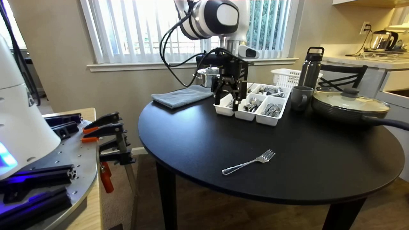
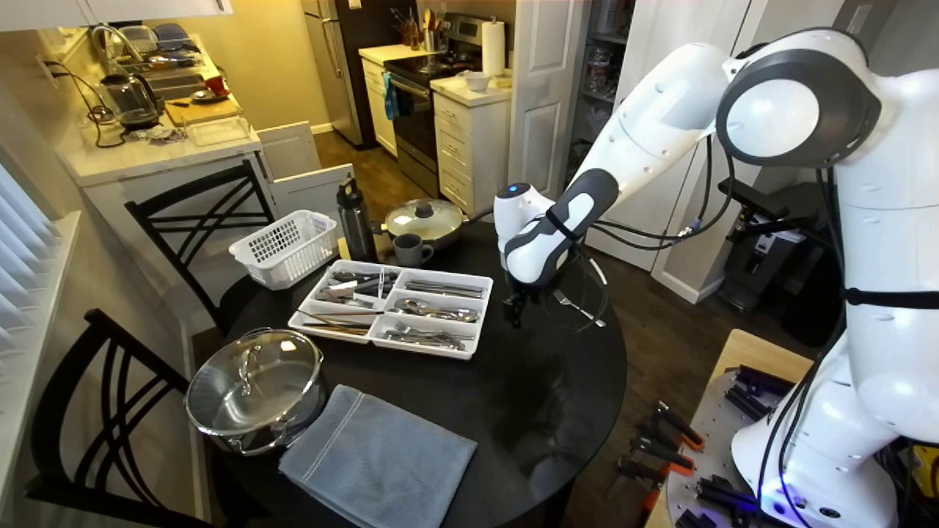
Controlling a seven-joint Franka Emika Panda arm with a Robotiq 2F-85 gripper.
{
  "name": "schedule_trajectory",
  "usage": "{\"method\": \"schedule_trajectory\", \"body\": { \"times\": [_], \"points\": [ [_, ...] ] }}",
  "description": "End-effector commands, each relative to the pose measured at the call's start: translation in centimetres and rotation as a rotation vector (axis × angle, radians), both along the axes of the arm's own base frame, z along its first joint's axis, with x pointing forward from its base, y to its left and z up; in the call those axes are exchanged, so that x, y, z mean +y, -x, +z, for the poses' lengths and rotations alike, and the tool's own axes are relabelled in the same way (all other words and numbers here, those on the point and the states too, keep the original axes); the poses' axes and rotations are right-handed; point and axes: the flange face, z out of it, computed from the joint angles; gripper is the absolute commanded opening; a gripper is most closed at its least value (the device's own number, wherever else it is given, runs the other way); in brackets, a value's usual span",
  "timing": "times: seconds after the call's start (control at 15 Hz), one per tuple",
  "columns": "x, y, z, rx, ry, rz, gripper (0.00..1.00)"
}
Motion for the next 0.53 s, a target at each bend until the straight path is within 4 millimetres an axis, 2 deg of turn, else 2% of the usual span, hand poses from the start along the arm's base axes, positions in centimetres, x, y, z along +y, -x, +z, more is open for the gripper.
{"method": "schedule_trajectory", "body": {
  "times": [0.0, 0.27, 0.47],
  "points": [
    [-3.7, 4.4, -1.1, -0.028, -0.014, -0.057, 1.00],
    [-8.3, 6.2, -3.5, -0.039, 0.015, -0.066, 1.00],
    [-10.3, 6.1, -4.6, -0.036, 0.026, -0.043, 1.00]
  ]
}}
